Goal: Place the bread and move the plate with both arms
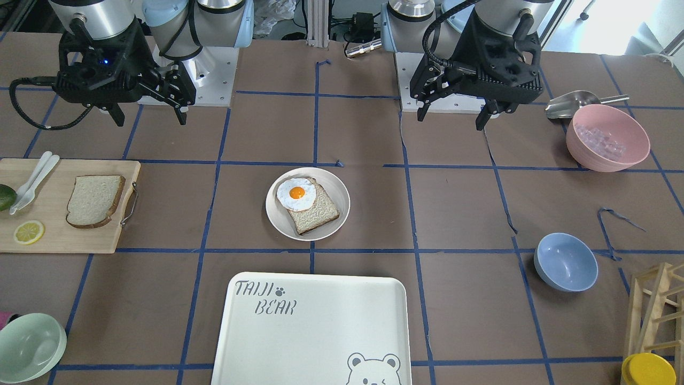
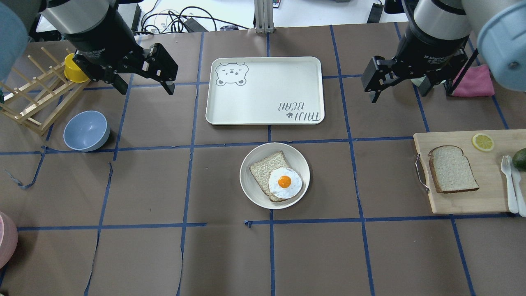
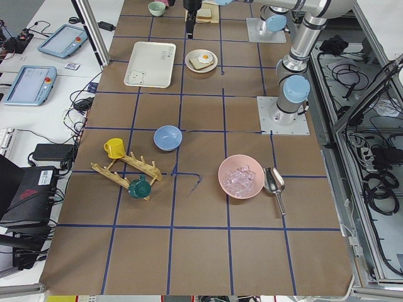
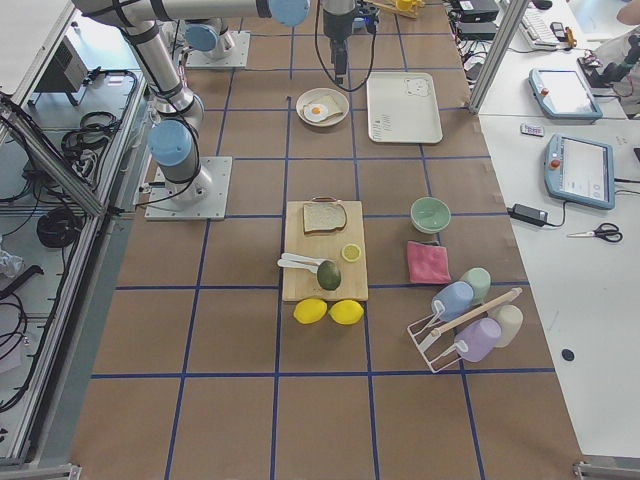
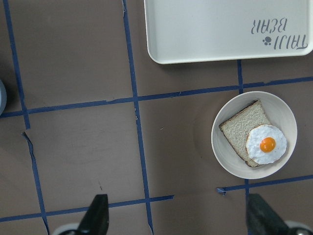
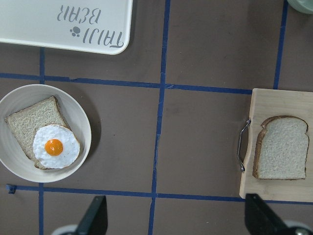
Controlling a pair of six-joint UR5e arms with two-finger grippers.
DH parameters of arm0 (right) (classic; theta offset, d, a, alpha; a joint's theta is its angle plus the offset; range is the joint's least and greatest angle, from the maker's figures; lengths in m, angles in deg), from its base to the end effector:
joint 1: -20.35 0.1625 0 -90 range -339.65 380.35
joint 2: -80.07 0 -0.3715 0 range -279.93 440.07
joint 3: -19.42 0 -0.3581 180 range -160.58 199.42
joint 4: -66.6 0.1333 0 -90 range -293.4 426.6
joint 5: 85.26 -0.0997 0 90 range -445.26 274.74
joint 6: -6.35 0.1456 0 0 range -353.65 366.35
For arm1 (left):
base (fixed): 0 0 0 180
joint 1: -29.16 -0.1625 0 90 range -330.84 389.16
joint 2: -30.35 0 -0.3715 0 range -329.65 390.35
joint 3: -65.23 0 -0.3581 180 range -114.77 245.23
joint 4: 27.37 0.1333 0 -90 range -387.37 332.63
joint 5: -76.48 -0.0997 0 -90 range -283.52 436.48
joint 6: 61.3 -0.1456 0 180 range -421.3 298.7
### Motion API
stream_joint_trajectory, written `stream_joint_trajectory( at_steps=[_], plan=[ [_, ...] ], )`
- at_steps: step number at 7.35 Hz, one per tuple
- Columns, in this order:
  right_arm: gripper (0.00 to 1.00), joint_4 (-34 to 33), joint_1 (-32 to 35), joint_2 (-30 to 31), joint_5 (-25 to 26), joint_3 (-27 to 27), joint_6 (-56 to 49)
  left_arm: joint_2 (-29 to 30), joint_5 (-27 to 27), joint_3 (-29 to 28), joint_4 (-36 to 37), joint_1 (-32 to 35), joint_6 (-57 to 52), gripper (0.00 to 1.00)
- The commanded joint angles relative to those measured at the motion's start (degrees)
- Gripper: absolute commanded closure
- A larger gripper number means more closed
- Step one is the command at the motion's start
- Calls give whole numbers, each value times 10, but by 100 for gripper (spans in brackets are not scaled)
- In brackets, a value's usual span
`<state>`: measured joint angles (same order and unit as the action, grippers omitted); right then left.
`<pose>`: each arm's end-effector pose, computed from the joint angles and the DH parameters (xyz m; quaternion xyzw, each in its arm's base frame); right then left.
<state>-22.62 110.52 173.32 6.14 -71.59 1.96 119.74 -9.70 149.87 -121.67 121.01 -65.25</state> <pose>0.1310 -0.4398 0.4044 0.0396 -0.9991 0.0123 0.0127 -0.1576 -0.4512 0.4289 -0.0510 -0.9980 0.0152 0.0331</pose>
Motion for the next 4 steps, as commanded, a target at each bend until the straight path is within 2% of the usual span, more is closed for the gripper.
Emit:
stream_joint_trajectory(
  at_steps=[1,4],
  plan=[
    [0,-1,0,-1,1,0,0,0,0,0,0,0,0,0],
    [0,1,0,0,4,0,0,0,1,0,0,0,0,0]
  ],
)
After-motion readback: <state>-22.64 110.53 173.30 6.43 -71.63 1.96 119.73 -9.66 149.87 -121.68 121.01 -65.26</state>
